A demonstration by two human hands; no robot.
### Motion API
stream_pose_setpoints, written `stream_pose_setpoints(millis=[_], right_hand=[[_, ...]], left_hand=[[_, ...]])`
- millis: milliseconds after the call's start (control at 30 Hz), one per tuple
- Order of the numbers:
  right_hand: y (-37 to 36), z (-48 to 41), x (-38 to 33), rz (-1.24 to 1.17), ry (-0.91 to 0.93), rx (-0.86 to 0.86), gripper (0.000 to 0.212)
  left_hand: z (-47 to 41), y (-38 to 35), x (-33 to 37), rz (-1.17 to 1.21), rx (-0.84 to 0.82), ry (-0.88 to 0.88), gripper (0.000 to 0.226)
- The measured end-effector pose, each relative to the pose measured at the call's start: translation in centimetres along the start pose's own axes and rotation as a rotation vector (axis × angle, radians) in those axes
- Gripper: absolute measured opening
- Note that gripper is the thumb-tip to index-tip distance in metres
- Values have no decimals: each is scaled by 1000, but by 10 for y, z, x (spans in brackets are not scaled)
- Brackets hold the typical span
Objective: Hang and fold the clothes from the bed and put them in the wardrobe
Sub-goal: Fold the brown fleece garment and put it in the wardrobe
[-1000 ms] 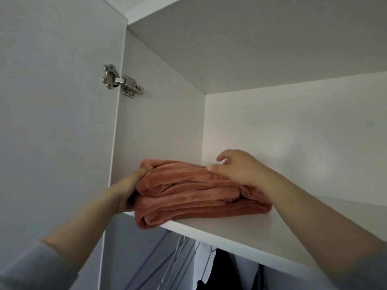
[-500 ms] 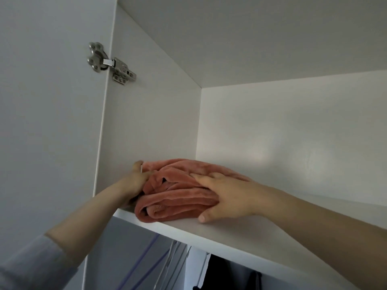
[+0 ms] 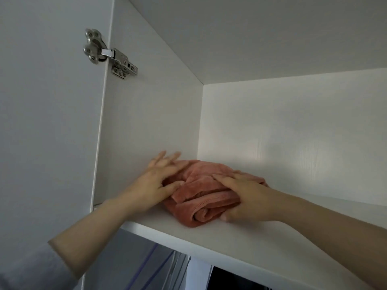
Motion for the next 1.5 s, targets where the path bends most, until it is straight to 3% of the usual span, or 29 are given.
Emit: stream_pose_setpoints(millis=[67, 167, 367, 467, 633, 767, 867, 1233, 1433, 1500], right_hand=[[2, 6, -15, -177, 37, -26, 110], [0, 9, -31, -264, 92, -26, 92], [-16, -2, -26, -373, 56, -55, 70], [-20, -9, -16, -374, 66, -72, 74], [-15, -25, 4, -244, 82, -5, 62], [-8, -34, 27, -168, -24, 98, 59], [-6, -29, 32, -209, -82, 115, 61], [-14, -19, 28, -161, -97, 122, 70], [-13, -18, 34, -143, -122, 131, 57], [-10, -17, 34, -148, -110, 151, 47]], left_hand=[[2, -8, 2, 135, -110, -12, 44], [10, -15, -8, 334, -263, 126, 60], [15, -19, -7, 189, -330, 126, 85], [10, -30, -6, 104, -417, 130, 87], [-7, -53, -11, -23, -560, 97, 79], [-23, -62, -12, -104, -524, 7, 76], [-39, -69, -15, -179, -489, -44, 60], [-87, -111, -36, -285, -496, 33, 56], [-99, -120, -42, -312, -466, 52, 56], [-98, -122, -46, -292, -469, 68, 65]])
Point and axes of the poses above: each hand's wrist, its own z-axis away from the middle knuckle, its own y-axis out of the back of the hand, x = y × z, the point moved 9 cm from there along -z, towards the middle knuckle, and after that the axes turned 8 degrees about -y, right-handed, at the moved point
